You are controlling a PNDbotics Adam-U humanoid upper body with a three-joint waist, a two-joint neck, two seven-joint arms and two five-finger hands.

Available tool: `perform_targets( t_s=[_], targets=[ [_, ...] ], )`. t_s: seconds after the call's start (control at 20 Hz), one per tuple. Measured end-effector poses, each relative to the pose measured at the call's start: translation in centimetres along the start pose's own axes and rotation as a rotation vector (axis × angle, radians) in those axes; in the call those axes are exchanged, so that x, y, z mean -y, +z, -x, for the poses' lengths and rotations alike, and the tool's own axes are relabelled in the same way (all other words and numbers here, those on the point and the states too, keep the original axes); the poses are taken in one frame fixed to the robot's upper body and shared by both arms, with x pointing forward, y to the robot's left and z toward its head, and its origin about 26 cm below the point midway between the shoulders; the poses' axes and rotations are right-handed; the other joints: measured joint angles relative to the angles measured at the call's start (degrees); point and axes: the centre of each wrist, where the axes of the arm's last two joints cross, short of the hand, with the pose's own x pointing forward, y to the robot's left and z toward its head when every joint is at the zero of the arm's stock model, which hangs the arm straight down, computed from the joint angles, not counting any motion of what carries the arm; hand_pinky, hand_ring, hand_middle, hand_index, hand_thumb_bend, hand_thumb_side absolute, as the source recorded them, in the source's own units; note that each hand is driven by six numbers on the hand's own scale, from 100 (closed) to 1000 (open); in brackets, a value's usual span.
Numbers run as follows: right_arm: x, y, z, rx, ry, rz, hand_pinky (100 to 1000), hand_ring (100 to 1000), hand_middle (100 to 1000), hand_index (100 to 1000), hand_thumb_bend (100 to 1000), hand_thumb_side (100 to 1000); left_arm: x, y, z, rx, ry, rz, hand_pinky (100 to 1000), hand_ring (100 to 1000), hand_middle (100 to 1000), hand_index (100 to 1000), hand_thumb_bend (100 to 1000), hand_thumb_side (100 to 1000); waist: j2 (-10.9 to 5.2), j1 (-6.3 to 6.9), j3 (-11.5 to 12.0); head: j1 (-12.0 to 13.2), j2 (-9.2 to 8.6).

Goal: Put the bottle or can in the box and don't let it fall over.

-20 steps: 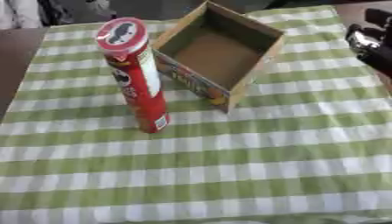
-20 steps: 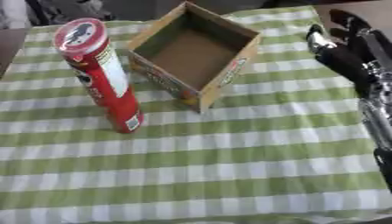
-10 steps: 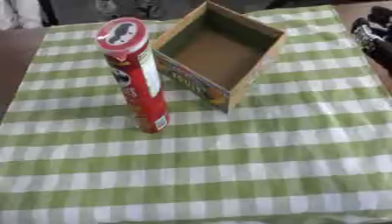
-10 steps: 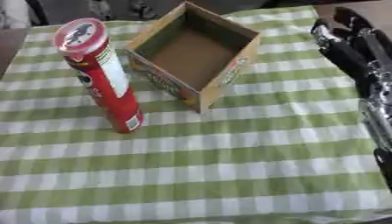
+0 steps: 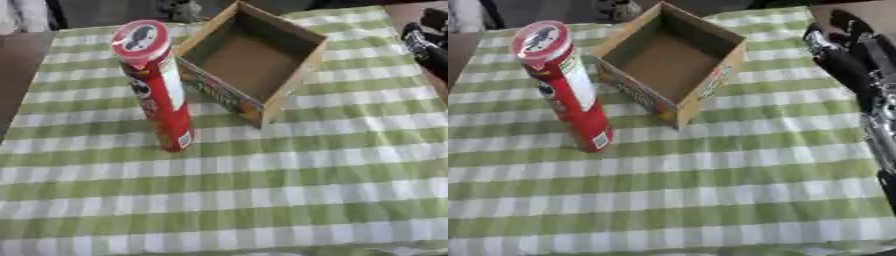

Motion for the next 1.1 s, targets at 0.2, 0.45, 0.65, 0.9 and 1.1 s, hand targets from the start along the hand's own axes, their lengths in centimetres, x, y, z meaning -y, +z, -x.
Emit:
perform_targets(
  t_s=[0.2,0.45,0.65,0.9,1.1],
  targets=[
    [0.0,0.0,-0.1,0.005,-0.021,0.005,1000,1000,990,989,100,569,1.1,-0.5,-0.3,-0.025,-0.032,0.094,925,634,766,816,596,286,-0.03,0.0,-0.13,0.09,0.01],
    [0.0,0.0,-0.1,0.008,-0.031,0.006,1000,1000,988,988,100,570,2.4,-1.0,-0.3,-0.066,-0.08,0.18,928,639,768,826,635,332,-0.07,0.0,-0.23,0.1,0.01],
    [0.0,-0.1,-0.3,0.013,-0.036,0.005,1000,1000,987,986,100,576,3.5,-1.1,-0.2,-0.096,-0.103,0.242,927,639,767,829,645,341,-0.09,0.0,-0.4,0.09,0.01],
    [-0.1,-0.1,-0.4,0.016,-0.038,0.0,1000,1000,985,985,100,585,4.3,-0.9,-0.2,-0.115,-0.104,0.305,940,657,780,835,699,370,-0.09,0.03,-0.47,0.1,0.0],
    [-0.2,-0.1,-0.4,0.016,-0.038,-0.001,1000,1000,984,984,100,588,4.0,-0.5,-0.2,-0.099,-0.122,0.355,969,687,806,852,770,416,-0.09,0.13,-0.47,0.1,0.0]
  ],
)
